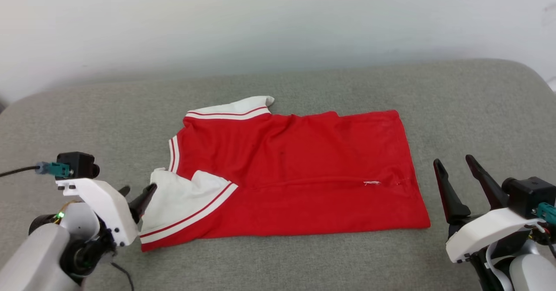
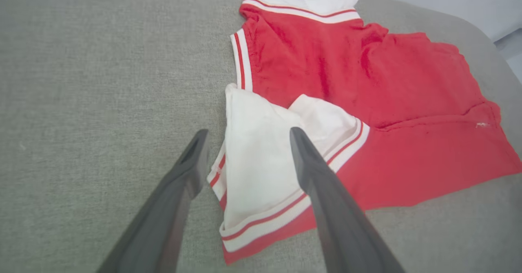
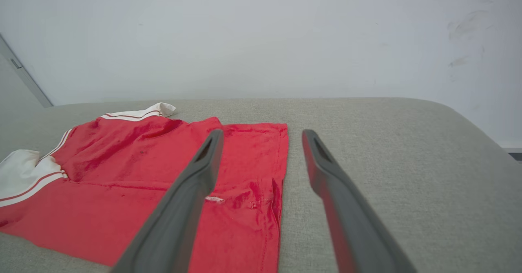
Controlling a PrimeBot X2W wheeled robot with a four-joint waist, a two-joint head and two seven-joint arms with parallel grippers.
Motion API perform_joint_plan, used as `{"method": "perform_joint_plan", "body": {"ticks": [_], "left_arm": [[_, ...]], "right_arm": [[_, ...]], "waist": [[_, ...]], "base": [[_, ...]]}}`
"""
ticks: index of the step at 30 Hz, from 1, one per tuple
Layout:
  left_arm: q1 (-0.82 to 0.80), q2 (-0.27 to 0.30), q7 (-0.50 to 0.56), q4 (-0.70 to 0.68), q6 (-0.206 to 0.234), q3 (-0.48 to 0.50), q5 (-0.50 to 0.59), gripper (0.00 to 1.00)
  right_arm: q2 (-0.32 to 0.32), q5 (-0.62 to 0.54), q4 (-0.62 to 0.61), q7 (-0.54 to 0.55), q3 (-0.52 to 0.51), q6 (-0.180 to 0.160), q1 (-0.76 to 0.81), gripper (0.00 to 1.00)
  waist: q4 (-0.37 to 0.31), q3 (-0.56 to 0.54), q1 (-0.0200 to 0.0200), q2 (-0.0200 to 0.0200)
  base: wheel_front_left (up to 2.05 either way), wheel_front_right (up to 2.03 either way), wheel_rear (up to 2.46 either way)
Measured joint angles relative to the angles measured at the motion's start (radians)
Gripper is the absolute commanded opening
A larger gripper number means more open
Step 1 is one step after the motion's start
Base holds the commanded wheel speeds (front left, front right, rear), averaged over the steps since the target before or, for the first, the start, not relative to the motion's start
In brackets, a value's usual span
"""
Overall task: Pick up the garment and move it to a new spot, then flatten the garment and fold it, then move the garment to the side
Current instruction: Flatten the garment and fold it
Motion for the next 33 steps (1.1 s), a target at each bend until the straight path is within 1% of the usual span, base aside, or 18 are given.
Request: {"method": "perform_joint_plan", "body": {"ticks": [3,5,8,12,16,17,19,20,22,25,27,33], "left_arm": [[0.015,0.05,0.128,-0.033,0.003,-0.016,-0.033,1.0],[0.026,0.075,0.202,-0.042,0.014,-0.021,-0.06,1.0],[0.043,0.097,0.276,-0.047,0.032,-0.024,-0.09,1.0],[0.055,0.102,0.312,-0.042,0.039,-0.013,-0.128,1.0],[0.044,0.095,0.327,-0.018,0.018,-0.001,-0.162,1.0],[0.04,0.093,0.336,-0.015,0.017,0.0,-0.172,0.67],[0.037,0.09,0.344,-0.009,0.007,0.002,-0.182,0.15],[0.035,0.087,0.344,-0.006,0.002,0.003,-0.186,0.0],[0.031,0.078,0.334,0.003,-0.004,0.003,-0.185,0.0],[0.03,0.044,0.303,0.011,-0.018,0.001,-0.187,0.0],[0.03,0.037,0.278,0.015,-0.026,-0.004,-0.172,0.0],[0.019,0.025,0.204,-0.014,-0.031,-0.008,-0.129,0.0]], "right_arm": [[0.026,-0.014,-0.046,0.016,-0.008,0.0,0.013,1.0],[0.04,-0.019,-0.067,0.025,-0.014,0.0,0.019,1.0],[0.061,-0.023,-0.084,0.034,-0.016,0.0,0.02,1.0],[0.077,-0.023,-0.087,0.04,-0.02,0.0,0.02,1.0],[0.083,-0.01,-0.079,0.048,-0.03,0.0,0.014,1.0],[0.084,-0.004,-0.077,0.05,-0.032,0.0,0.014,1.0],[0.082,0.006,-0.072,0.062,-0.042,0.0,0.011,1.0],[0.078,0.014,-0.07,0.07,-0.046,0.0,0.01,1.0],[0.067,0.03,-0.068,0.099,-0.049,0.0,0.005,1.0],[0.041,0.059,-0.06,0.168,-0.06,0.0,-0.012,1.0],[0.026,0.086,-0.041,0.254,-0.068,0.0,-0.021,1.0],[-0.027,0.137,0.019,0.618,-0.072,0.0,-0.082,1.0]], "waist": [[-0.014,0.02,0.0,0.0],[-0.022,0.039,0.0001,0.0],[-0.035,0.071,0.0001,0.0],[-0.054,0.112,0.0001,0.0],[-0.068,0.149,0.0001,0.0],[-0.071,0.155,0.0001,0.0],[-0.075,0.163,0.0001,0.0],[-0.075,0.164,0.0001,0.0],[-0.071,0.163,0.0001,0.0],[-0.064,0.154,0.0002,0.0],[-0.057,0.145,0.0002,0.0],[-0.027,0.128,0.0003,0.0]], "base": [[0.0,0.0,0.0],[0.0,0.0,0.0],[0.0,0.0,0.0],[0.0,0.0,0.0],[0.0,0.0,0.0],[0.0,0.0,0.0],[0.0,0.0,0.0],[0.0,0.0,0.0],[0.0,0.0,0.0],[0.0,0.0,0.0],[0.0,0.0,0.0],[0.0,0.0,0.0]]}}
